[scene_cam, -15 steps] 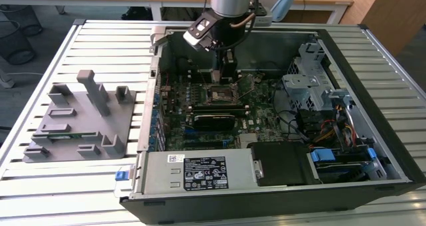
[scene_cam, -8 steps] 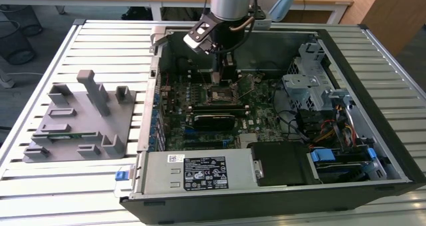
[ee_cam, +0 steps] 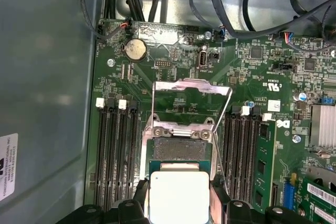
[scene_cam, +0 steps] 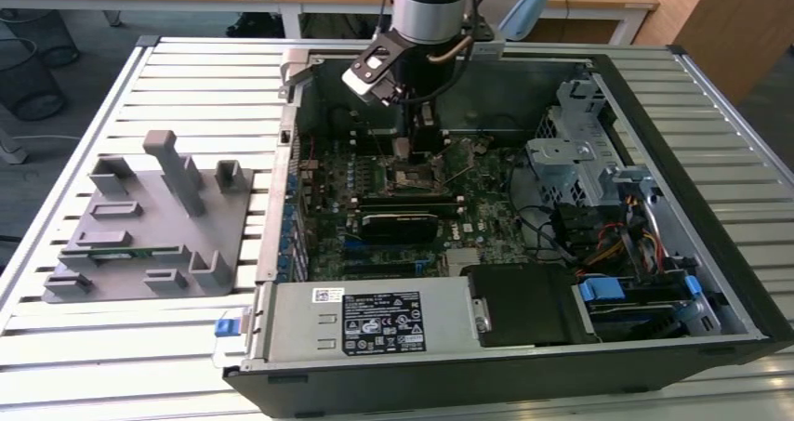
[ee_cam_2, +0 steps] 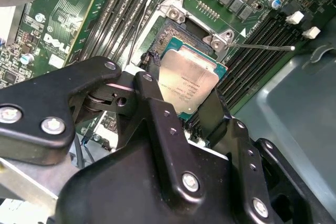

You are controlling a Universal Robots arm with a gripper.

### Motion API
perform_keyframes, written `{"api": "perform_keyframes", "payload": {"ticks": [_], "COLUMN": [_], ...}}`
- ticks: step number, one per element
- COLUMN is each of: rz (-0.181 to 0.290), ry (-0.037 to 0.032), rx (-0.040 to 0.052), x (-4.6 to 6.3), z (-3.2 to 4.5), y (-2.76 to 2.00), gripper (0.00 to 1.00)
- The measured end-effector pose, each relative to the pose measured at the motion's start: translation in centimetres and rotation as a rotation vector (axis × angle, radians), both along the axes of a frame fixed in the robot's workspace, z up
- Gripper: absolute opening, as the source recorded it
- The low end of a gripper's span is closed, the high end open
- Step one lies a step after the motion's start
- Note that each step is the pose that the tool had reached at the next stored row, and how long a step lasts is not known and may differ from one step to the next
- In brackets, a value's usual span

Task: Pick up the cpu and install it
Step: 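Place the cpu into insertion slot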

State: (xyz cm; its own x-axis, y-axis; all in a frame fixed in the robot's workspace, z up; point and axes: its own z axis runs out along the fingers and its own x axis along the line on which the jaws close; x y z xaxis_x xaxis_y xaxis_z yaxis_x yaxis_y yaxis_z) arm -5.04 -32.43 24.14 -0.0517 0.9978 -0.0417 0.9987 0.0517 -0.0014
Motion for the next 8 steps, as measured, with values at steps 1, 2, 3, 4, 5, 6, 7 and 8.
{"api": "perform_keyframes", "payload": {"ticks": [1,2,3,4,5,6,7,8], "rz": [0.000,0.000,0.000,0.000,0.000,0.000,0.000,0.000], "ry": [0.0000,0.0000,0.0000,0.0000,0.0000,0.0000,0.0001,0.0001], "rx": [-0.0001,-0.0001,0.0000,0.0000,0.0000,0.0000,-0.0001,-0.0001], "x": [0.00,0.00,0.00,0.00,0.00,0.00,0.00,0.00], "z": [-0.05,-0.10,-0.15,-0.19,-0.25,-0.31,-0.39,-0.48], "y": [0.01,0.03,0.04,0.05,0.07,0.10,0.14,0.20], "gripper": [0.54,0.54,0.54,0.54,0.54,0.54,0.54,0.54]}}
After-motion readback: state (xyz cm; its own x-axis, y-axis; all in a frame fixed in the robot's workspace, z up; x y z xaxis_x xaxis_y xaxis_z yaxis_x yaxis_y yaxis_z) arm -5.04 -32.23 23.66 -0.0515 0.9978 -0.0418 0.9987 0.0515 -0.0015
